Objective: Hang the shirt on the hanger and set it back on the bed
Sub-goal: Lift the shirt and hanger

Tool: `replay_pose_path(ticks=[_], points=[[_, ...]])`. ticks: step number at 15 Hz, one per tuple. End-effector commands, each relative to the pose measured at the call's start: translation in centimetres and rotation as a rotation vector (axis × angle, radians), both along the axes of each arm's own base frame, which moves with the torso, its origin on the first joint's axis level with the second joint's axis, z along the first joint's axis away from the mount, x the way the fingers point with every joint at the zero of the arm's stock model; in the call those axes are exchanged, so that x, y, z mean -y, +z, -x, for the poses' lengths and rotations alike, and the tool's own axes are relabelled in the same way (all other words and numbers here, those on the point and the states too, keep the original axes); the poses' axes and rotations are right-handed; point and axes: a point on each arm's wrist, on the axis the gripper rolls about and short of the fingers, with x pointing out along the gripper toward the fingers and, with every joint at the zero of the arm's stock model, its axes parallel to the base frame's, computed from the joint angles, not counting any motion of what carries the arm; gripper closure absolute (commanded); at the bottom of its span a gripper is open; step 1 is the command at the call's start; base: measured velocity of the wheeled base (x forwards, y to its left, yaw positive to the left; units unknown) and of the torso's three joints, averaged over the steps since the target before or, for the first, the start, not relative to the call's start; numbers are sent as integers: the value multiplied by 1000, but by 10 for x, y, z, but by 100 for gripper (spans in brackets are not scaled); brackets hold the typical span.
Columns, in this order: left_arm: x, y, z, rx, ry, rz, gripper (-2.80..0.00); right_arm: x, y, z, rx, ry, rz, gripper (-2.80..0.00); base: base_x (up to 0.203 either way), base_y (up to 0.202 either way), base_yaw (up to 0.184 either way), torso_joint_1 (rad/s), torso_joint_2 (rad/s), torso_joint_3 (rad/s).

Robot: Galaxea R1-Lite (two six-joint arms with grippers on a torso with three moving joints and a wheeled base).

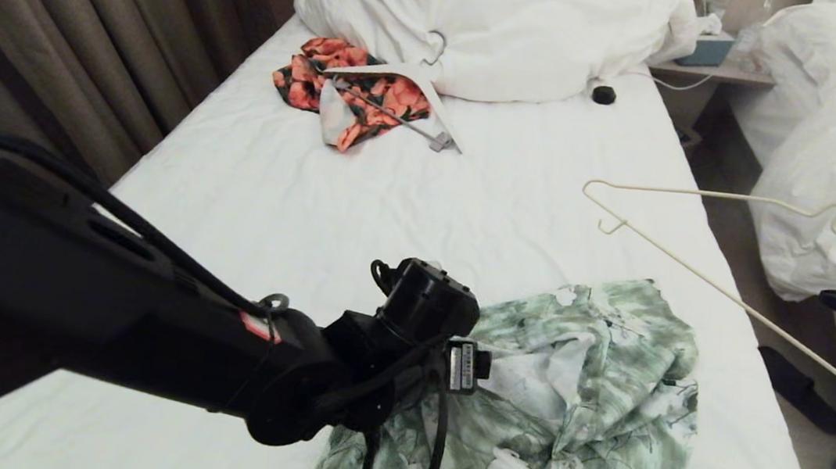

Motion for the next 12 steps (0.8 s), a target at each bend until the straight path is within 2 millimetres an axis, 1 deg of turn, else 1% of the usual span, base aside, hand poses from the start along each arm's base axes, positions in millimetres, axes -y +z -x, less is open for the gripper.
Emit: replay_pose_path(ticks=[1, 3, 6, 8, 12], points=[[-4, -1, -6, -5, 34, 14, -280, 0, -1, 0, 2, 5, -4, 0, 0, 0, 0, 0, 0, 0], [-8, 2, -6, -3, 54, 30, -280, 0, -1, 0, 2, 5, -4, 0, 0, 0, 0, 0, 0, 0], [-19, 23, 6, 8, 91, 115, -280, 0, 0, 1, 4, 5, -4, 0, 0, 0, 0, 0, 0, 0], [-25, 19, 11, -4, 110, 119, -280, -1, 0, 2, 5, 5, -3, 0, 0, 0, 0, 0, 0, 0], [-24, 13, 10, -35, 135, 147, -280, -2, 3, 5, 12, 5, 1, 0, 0, 0, 0, 0, 0, 0]])
